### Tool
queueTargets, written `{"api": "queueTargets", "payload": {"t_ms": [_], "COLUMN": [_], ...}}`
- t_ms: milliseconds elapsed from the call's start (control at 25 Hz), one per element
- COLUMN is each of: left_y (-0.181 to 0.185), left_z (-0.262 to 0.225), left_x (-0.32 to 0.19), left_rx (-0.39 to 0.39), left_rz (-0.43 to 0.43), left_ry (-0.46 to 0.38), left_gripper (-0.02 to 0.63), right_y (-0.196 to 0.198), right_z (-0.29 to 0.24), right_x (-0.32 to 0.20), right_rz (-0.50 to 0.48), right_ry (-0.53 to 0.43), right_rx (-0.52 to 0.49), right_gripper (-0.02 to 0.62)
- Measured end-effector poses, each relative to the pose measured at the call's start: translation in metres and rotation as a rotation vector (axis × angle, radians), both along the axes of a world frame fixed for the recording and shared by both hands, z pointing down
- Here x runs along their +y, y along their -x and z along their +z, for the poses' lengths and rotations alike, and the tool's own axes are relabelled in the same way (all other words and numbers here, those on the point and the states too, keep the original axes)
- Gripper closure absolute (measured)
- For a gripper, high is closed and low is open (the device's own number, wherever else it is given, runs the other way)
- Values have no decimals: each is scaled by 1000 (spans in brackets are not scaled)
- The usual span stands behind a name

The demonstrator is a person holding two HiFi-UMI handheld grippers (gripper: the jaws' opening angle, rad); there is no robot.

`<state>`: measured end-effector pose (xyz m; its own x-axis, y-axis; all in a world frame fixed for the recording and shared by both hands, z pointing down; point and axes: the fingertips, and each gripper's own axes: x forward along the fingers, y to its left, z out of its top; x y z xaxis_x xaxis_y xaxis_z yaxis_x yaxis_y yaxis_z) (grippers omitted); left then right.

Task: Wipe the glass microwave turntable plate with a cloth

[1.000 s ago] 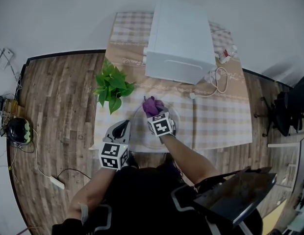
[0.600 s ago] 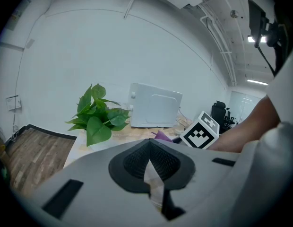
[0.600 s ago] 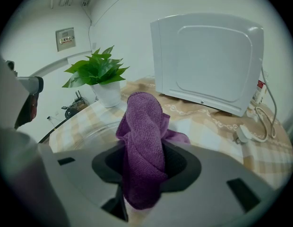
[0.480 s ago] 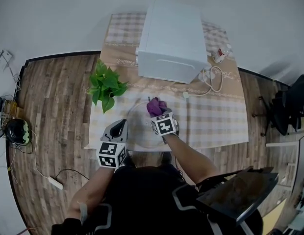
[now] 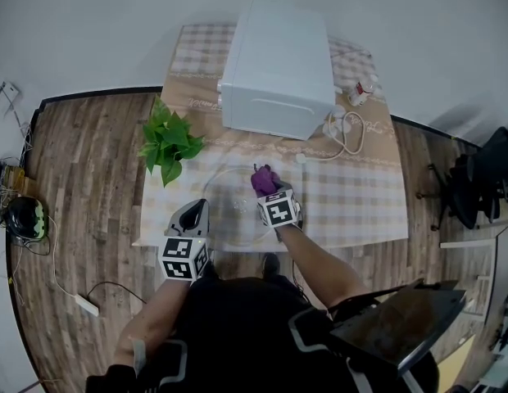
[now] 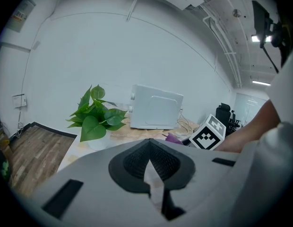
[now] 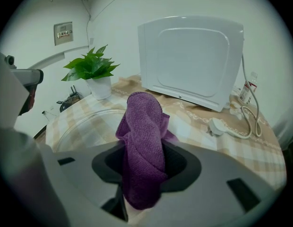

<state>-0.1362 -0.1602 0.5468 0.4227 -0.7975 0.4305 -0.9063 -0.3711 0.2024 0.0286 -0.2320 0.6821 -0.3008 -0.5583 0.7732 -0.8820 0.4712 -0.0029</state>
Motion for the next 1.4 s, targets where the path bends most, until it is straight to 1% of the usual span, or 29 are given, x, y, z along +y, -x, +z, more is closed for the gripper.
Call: {"api": "queueTargets", "payload": {"t_ms": [240, 400, 520, 680, 800, 960, 1160, 1400], "left_y": [-2, 5, 15, 38, 53, 67, 78, 83], "left_z": [-5, -7, -8, -10, -12, -16, -15, -11], "left_x": [5, 9, 14, 19, 25, 30, 39, 45], "left_rx": [26, 22, 22, 4, -3, -8, -13, -28], "left_rz": [-18, -35, -66, -111, -141, -155, -173, -180], "left_ry": [-13, -25, -21, -26, -28, -35, -23, -6], "left_gripper": [604, 603, 604, 604, 604, 603, 603, 604], "right_y": [-17, -10, 14, 67, 103, 143, 172, 186], "right_z": [-3, -11, -18, -24, -24, -21, -14, -3], "right_x": [3, 5, 8, 12, 21, 27, 35, 42], "right_rz": [9, -4, -57, -164, -239, -317, -389, -418], "right_ry": [-8, -20, -29, -42, -34, -30, -13, 22], "right_rx": [20, 20, 4, -17, -37, -57, -36, -31], "right_gripper": [422, 422, 422, 422, 422, 422, 422, 420]}}
